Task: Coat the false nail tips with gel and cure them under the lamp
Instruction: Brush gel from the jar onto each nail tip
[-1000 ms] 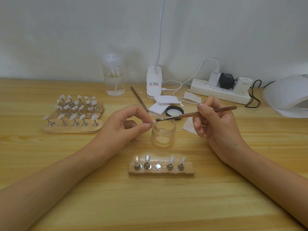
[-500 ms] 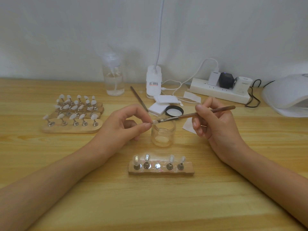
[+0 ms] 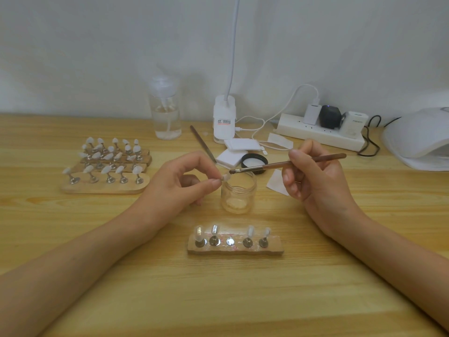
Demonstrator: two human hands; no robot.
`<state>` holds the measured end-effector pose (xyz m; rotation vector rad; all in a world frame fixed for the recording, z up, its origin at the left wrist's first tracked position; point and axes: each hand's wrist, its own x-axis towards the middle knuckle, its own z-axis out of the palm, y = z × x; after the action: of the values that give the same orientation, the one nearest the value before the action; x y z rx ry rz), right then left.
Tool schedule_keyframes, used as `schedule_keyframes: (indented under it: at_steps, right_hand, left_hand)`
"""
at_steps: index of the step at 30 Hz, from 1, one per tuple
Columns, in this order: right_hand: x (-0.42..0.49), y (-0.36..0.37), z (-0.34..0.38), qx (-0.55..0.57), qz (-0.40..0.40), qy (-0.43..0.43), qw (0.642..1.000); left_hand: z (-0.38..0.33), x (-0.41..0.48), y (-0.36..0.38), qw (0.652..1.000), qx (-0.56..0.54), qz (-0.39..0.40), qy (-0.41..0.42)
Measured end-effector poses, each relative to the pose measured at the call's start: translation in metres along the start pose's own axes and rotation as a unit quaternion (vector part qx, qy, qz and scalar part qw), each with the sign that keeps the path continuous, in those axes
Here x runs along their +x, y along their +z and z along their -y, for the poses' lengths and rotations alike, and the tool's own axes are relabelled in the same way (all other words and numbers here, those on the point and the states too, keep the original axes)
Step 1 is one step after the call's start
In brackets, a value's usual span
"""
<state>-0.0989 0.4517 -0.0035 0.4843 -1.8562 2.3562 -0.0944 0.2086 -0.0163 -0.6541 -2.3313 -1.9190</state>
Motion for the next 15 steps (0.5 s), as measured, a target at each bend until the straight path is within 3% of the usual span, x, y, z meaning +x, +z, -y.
schedule_keyframes:
  at_steps: [15]
  right_hand:
    - [-0.0011, 0.0022, -0.0001, -0.018, 0.003, 0.003, 1.000]
  left_hand:
    - [-0.0036, -0.0014, 0.0013, 1.000, -0.004, -0.009, -0.013]
